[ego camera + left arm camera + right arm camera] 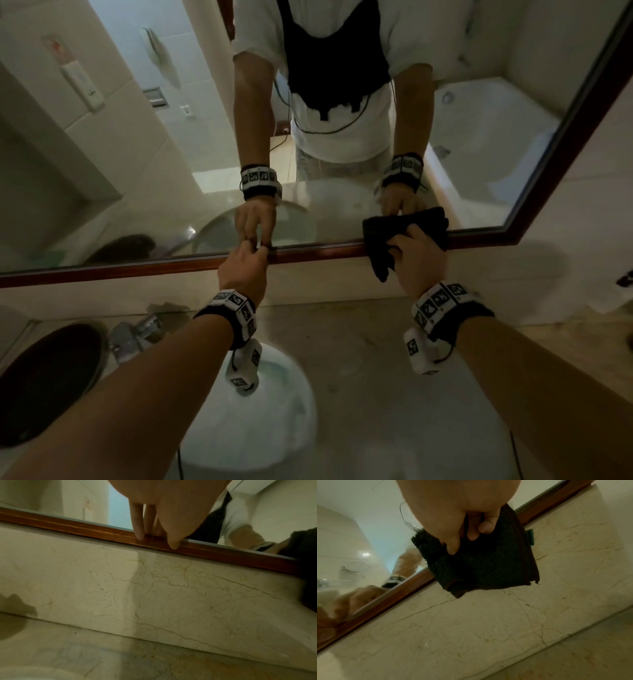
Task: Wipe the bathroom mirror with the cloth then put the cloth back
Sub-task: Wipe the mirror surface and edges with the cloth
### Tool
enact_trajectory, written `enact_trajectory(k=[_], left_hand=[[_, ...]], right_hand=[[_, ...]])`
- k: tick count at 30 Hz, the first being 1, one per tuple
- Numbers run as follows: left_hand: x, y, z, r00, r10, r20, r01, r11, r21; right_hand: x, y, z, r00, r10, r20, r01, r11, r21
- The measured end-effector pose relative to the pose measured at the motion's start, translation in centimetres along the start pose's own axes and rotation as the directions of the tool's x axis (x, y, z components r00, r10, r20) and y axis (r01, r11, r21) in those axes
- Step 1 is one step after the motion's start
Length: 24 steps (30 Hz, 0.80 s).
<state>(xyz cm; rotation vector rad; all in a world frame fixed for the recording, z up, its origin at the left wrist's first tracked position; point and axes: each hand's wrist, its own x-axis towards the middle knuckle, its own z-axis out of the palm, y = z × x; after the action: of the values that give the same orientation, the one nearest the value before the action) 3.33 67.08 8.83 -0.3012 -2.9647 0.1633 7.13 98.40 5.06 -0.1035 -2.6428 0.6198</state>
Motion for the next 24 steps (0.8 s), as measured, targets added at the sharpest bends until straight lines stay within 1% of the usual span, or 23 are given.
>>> enact_trajectory(k=[3,6,8,12,14,17,19,20,22,24], left_hand=[[0.2,-0.7,0.7,0.996,0.063,-0.07,-0.063,0.998,-0.007],[0.3,-1.0,0.8,0.989,0.096,-0.113,-0.097,0.995,-0.002],[0.2,-0.9,0.5,0.988,0.088,-0.13,-0.09,0.996,-0.008],[0.2,-0.8,0.7,0.986,0.078,-0.147,-0.077,0.997,0.013],[0.2,-0.8,0.8,0.988,0.083,-0.129,-0.081,0.996,0.021],[0.4,-1.0,0.8,0.989,0.098,-0.113,-0.099,0.995,-0.001],[0.4,-1.3,0.9,0.985,0.121,-0.125,-0.121,0.993,0.002],[0.4,-1.4,1.0,0.982,0.134,-0.133,-0.133,0.991,0.013],[0.3,-1.5,1.0,0.979,0.15,-0.135,-0.149,0.989,0.015],[0.2,-1.5,1.2,0.981,0.142,-0.131,-0.145,0.989,-0.015]], right_hand=[[-0.1,-0.4,0.4,1.0,0.0,-0.031,0.0,1.0,-0.004],[-0.1,-1.8,1.7,0.998,-0.026,-0.055,0.026,1.0,0.001],[0.0,-4.3,2.9,0.998,-0.054,-0.032,0.055,0.998,0.007],[0.1,-12.1,5.5,0.98,-0.184,0.07,0.181,0.982,0.043],[0.0,-14.0,6.2,0.98,-0.18,0.079,0.177,0.983,0.042],[0.1,-13.9,6.5,0.977,-0.206,0.052,0.203,0.978,0.05],[0.3,-12.8,6.2,0.971,-0.236,0.026,0.234,0.971,0.057],[0.3,-12.0,5.9,0.973,-0.228,0.034,0.226,0.973,0.05],[0.2,-10.0,5.2,0.984,-0.169,0.058,0.168,0.986,0.016],[-0.1,-6.8,4.0,0.996,-0.089,0.028,0.088,0.996,0.014]])
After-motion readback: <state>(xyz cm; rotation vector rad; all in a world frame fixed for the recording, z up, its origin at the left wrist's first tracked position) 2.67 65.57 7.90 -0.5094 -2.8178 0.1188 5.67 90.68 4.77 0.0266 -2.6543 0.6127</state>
